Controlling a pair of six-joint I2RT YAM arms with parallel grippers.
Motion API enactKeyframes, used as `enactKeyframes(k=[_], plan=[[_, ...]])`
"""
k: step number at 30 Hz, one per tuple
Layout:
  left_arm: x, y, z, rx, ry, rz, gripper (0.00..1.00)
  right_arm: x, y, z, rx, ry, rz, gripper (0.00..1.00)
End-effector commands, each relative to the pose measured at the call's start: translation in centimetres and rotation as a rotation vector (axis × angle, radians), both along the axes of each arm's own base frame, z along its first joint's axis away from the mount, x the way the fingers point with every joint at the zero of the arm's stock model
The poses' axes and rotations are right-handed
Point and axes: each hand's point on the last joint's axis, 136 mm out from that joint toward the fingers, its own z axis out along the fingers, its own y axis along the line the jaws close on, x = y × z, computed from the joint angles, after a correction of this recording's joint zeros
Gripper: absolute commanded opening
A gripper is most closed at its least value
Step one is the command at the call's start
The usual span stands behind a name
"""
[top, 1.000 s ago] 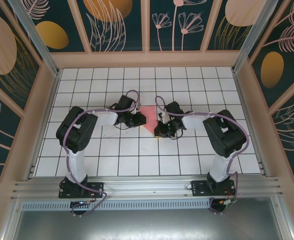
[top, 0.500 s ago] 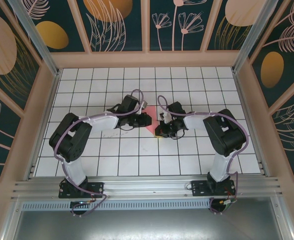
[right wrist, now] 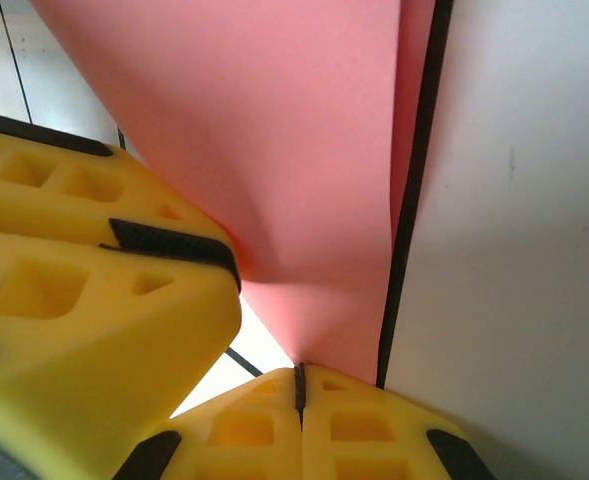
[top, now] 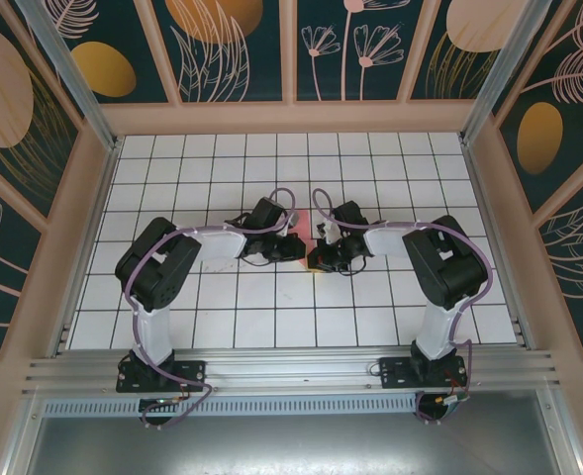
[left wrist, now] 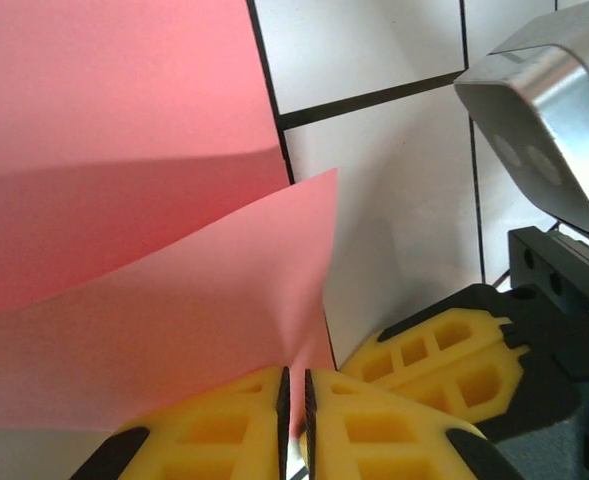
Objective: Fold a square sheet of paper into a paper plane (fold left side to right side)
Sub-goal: Third fold the triangle at the center of the table.
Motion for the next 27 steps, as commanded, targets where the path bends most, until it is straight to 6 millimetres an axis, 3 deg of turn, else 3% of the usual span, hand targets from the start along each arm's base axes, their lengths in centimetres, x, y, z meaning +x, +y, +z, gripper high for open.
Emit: enactKeyframes(k=[1, 13, 27], plan=[[0.0, 0.4, -1.6, 0.050, 0.016, 0.020, 0.14, -1.7, -2.4, -3.8, -0.151, 0.091, -0.020, 0.00], [0.5, 2.8, -3.2, 0.134, 0.014, 0.086, 0.09, -2.1, -2.9, -4.2, -0.181, 0.105, -0.015, 0.00], [5.3, 9.6, -4.0, 0.198, -0.037, 0.209, 0.09, -2.9, -3.3, -4.6, -0.196, 0.127, -0.001, 0.00]])
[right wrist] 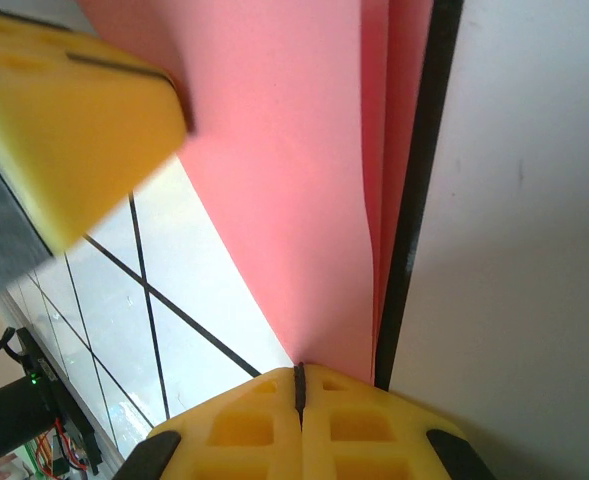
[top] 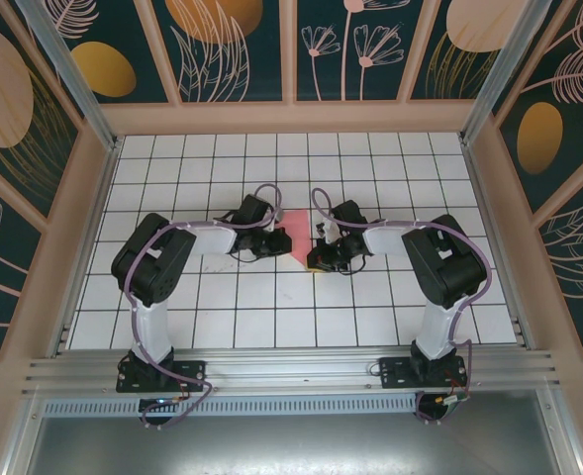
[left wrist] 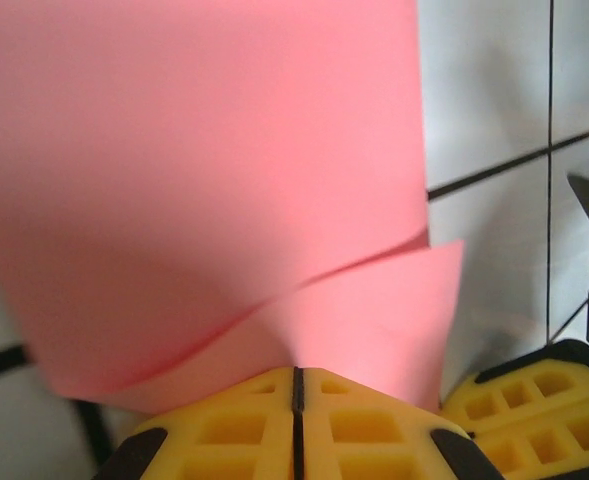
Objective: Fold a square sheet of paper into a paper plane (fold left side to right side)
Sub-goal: Third fold the triangle at the center of the table, then fourth fold the wing at the center of the table.
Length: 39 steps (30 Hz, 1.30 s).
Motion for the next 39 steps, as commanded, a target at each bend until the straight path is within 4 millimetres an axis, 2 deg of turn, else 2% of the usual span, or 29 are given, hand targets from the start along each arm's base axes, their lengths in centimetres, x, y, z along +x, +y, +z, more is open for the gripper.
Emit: enactKeyframes(k=[1, 9, 14, 18, 22, 25, 27, 30, 33, 35, 37, 39], plan=[[2.0, 5.7, -2.9, 0.180, -0.018, 0.116, 0.09, -2.9, -3.3, -4.5, -0.189, 0.120, -0.008, 0.00], [2.5, 8.4, -3.9, 0.224, -0.018, 0.156, 0.10, -3.0, -3.2, -4.3, -0.179, 0.117, -0.003, 0.00], [3.5, 9.2, -4.0, 0.220, -0.021, 0.176, 0.10, -3.2, -3.1, -4.4, -0.169, 0.121, -0.001, 0.00], [4.1, 9.1, -3.2, 0.203, -0.035, 0.177, 0.11, -3.3, -2.9, -4.5, -0.153, 0.121, -0.001, 0.00], [4.6, 8.8, -0.9, 0.181, -0.080, 0.177, 0.17, -2.8, -2.4, -3.9, -0.120, 0.092, 0.002, 0.00], [4.7, 8.5, 1.6, 0.140, -0.115, 0.186, 0.22, -1.6, -1.4, -2.2, -0.061, 0.028, 0.005, 0.00], [4.5, 8.3, 3.3, 0.102, -0.133, 0.197, 0.27, -0.4, -0.6, -0.3, -0.017, -0.038, 0.010, 0.00], [3.4, 8.0, 4.5, 0.033, -0.125, 0.209, 0.30, 1.2, 0.2, 2.7, 0.030, -0.151, 0.006, 0.00], [2.0, 7.1, 4.8, -0.054, -0.082, 0.210, 0.34, 2.8, 0.1, 5.6, 0.035, -0.276, -0.012, 0.13], [1.1, 6.3, 5.8, -0.115, -0.079, 0.201, 0.38, 3.9, -0.3, 7.1, 0.016, -0.355, -0.030, 0.23], [0.5, 5.6, 5.8, -0.148, -0.060, 0.198, 0.43, 4.8, -0.7, 7.7, -0.017, -0.408, -0.041, 0.33], [0.1, 5.1, 5.6, -0.162, -0.044, 0.199, 0.49, 5.6, -0.8, 7.4, -0.061, -0.429, -0.033, 0.39]])
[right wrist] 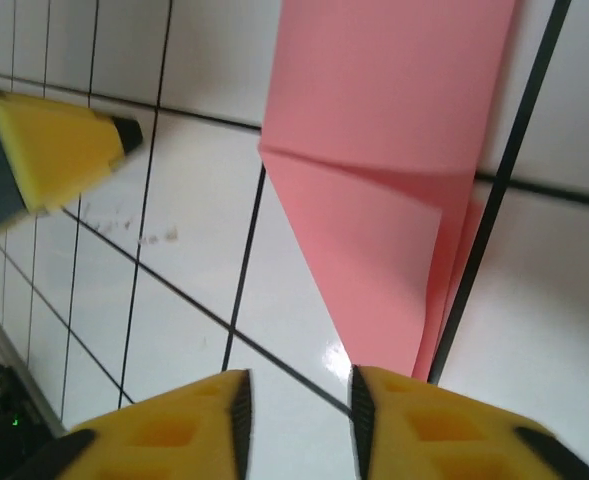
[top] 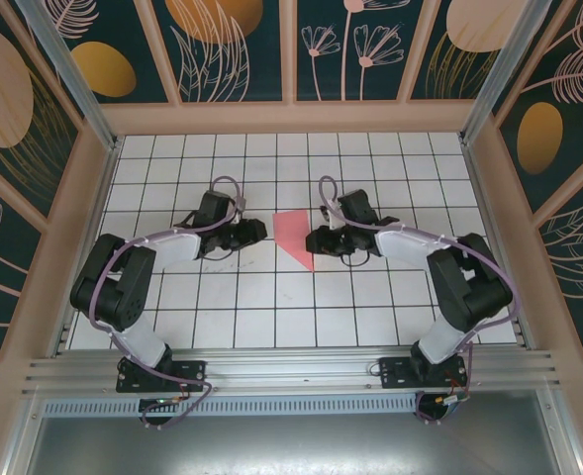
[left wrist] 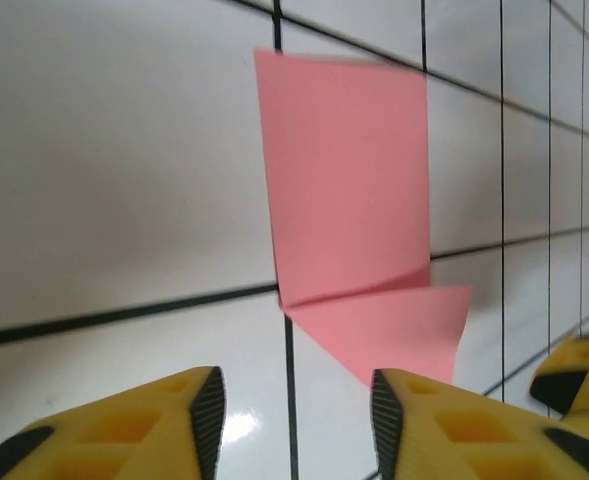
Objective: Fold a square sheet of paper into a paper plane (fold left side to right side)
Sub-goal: Fourth fold the wing at the center of the table.
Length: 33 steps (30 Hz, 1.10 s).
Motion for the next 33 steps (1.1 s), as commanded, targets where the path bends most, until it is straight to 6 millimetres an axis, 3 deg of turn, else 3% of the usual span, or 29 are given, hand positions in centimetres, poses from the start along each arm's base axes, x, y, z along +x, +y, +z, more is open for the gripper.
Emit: enactKeyframes(k=[1, 4, 5, 10, 15, 19, 21, 33], plan=[[-0.6, -1.8, 1.0, -0.089, 0.014, -0.007, 0.51, 2.5, -0.5, 0.4, -0.085, -0.104, -0.015, 0.42], [-1.0, -2.8, 0.7, -0.097, 0.025, -0.018, 0.53, 3.3, 0.0, -0.3, -0.097, -0.118, 0.003, 0.47], [-1.2, -3.1, -0.1, -0.092, 0.045, -0.023, 0.53, 3.6, 0.2, -0.5, -0.096, -0.120, 0.008, 0.47], [-1.4, -4.1, -0.9, -0.096, 0.062, -0.033, 0.54, 4.5, 0.9, -1.8, -0.106, -0.099, 0.025, 0.46], [-1.4, -4.4, -1.4, -0.085, 0.073, -0.037, 0.55, 4.5, 1.0, -2.9, -0.119, -0.076, 0.034, 0.32], [-1.4, -4.6, -1.7, -0.083, 0.080, -0.037, 0.55, 4.5, 0.6, -3.5, -0.147, -0.067, 0.030, 0.07], [-1.3, -4.7, -1.8, -0.082, 0.083, -0.037, 0.55, 4.6, 0.3, -3.5, -0.161, -0.073, 0.025, 0.00], [-0.7, -5.7, -1.4, -0.094, 0.074, -0.048, 0.55, 4.5, -0.1, -3.3, -0.170, -0.082, 0.014, 0.00]])
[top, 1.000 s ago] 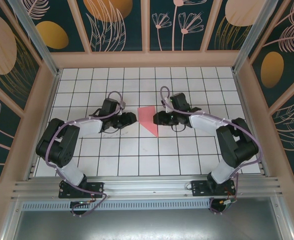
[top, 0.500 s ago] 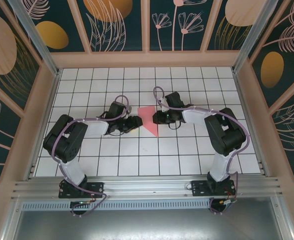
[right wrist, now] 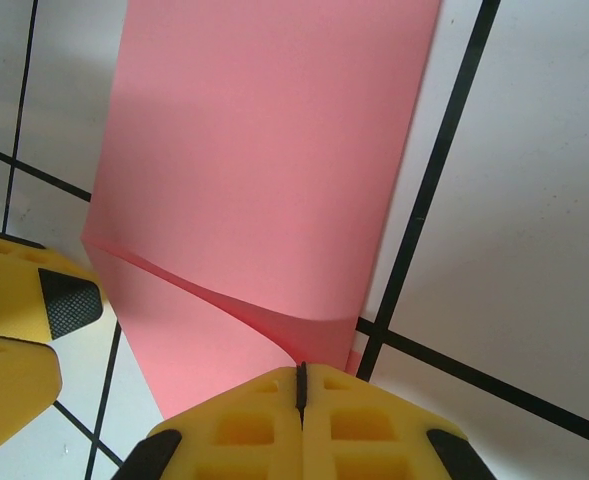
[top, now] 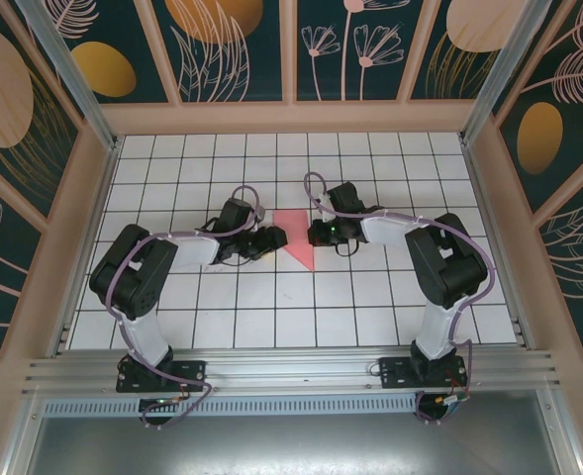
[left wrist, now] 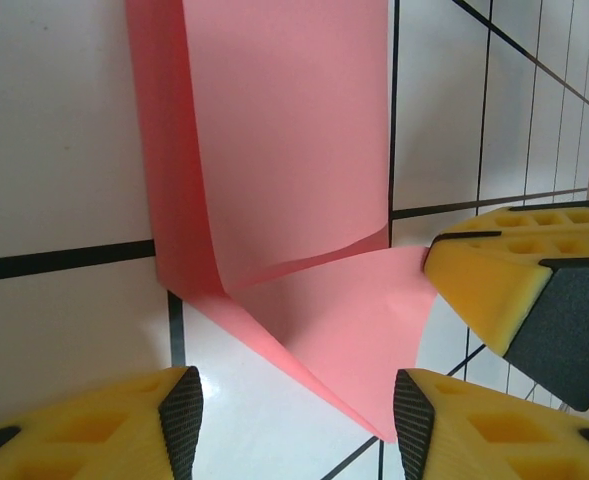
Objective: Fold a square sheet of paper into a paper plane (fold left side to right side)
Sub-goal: Fourth fold the wing at the center of the table.
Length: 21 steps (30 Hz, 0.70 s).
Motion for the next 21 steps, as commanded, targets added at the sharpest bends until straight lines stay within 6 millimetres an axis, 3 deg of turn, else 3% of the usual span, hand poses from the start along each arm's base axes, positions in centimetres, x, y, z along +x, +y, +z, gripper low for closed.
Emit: enactKeyframes(k=[1, 11, 17, 21], plan=[[0.7, -0.9, 0.5, -0.023, -0.010, -0.003, 0.54, 0.4, 0.0, 0.9, -0.002, -0.026, 0.008, 0.00], [2.2, -2.0, 1.5, -0.052, -0.034, -0.005, 0.41, 0.4, 0.0, 1.2, 0.002, -0.035, 0.009, 0.00], [2.6, -2.4, 3.1, -0.089, -0.058, -0.001, 0.33, 1.2, -1.4, 4.1, -0.027, -0.160, -0.041, 0.33], [2.7, -2.6, 3.8, -0.114, -0.061, 0.003, 0.30, 0.4, -2.4, 5.5, -0.072, -0.233, -0.059, 0.45]])
